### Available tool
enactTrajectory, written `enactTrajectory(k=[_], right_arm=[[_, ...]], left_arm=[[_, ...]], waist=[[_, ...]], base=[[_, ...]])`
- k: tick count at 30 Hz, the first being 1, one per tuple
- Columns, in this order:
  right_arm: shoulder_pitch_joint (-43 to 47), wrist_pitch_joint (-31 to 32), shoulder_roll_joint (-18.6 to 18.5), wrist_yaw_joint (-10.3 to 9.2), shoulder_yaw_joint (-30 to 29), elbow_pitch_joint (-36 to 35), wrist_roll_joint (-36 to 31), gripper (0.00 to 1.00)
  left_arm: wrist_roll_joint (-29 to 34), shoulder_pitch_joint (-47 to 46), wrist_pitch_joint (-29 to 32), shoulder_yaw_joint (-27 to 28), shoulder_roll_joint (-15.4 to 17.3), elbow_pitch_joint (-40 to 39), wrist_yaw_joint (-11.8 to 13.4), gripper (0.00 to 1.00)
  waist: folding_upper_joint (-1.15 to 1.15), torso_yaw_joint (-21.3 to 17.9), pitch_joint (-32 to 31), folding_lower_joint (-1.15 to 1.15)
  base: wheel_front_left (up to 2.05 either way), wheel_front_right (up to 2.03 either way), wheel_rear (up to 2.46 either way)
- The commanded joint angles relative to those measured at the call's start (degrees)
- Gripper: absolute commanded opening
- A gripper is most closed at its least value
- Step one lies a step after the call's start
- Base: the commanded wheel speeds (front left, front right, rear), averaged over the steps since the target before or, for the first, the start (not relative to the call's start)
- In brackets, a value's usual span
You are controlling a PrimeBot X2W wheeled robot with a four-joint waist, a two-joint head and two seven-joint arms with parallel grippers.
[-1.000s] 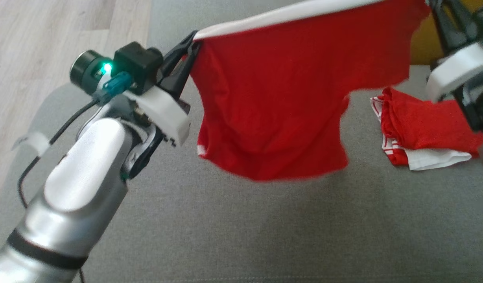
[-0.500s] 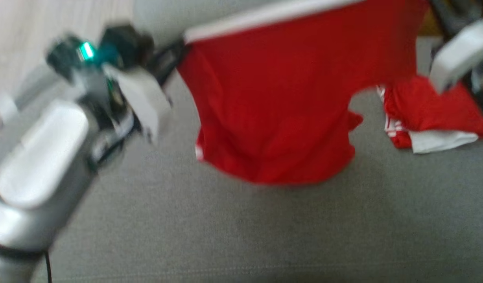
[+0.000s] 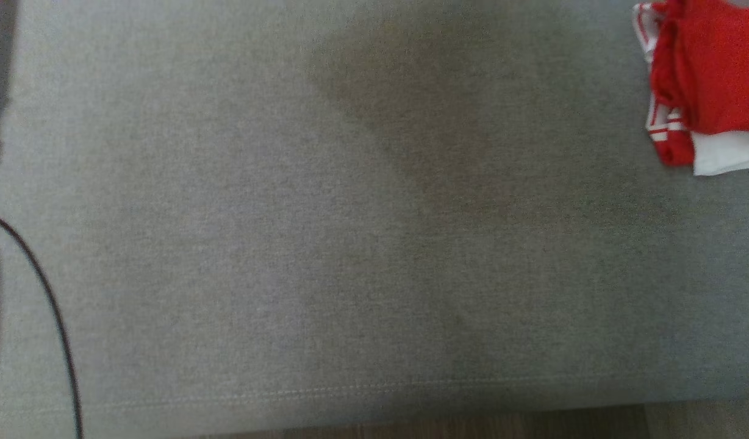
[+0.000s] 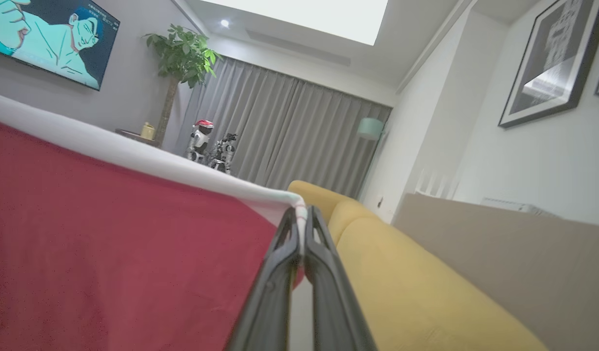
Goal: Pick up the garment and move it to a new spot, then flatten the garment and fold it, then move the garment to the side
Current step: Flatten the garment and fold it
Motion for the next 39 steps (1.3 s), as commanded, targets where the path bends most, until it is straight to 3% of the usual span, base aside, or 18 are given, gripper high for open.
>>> enactTrajectory(k=[1,6,13,28,39], right_arm=[[-0.3,-1.6,1.0,0.35,-2.2,1.6,-0.1,0.00],[3.5,-5.6,6.3,0.35,-0.9,11.7,-0.3,0.00],[11.9,-7.4,6.9,0.35,4.2,19.2,1.2,0.00],[27.9,-7.1,1.1,0.35,23.0,21.1,9.3,0.00],[33.5,-4.2,-6.6,0.35,40.0,12.9,20.6,0.00]], left_arm=[[0.7,-2.0,-2.0,1.7,2.1,1.3,1.0,0.00],[2.2,0.6,-7.2,-1.6,0.4,10.1,0.0,0.00],[3.3,10.9,-10.0,-6.4,-1.1,15.5,-2.8,0.00],[1.9,32.7,-10.6,-12.8,-0.8,13.7,-6.2,0.00],[1.7,40.1,-10.4,-18.1,0.9,13.5,-6.8,0.00]], waist=[[0.00,0.8,1.3,-0.02],[0.00,2.1,3.4,-0.02],[0.00,3.9,2.8,-0.02],[0.00,5.5,-7.9,-0.02],[0.00,5.6,-13.9,-0.02]], base=[[0.00,0.00,0.00],[0.00,0.00,0.00],[0.00,0.00,0.00],[0.00,0.00,0.00],[0.00,0.00,0.00]])
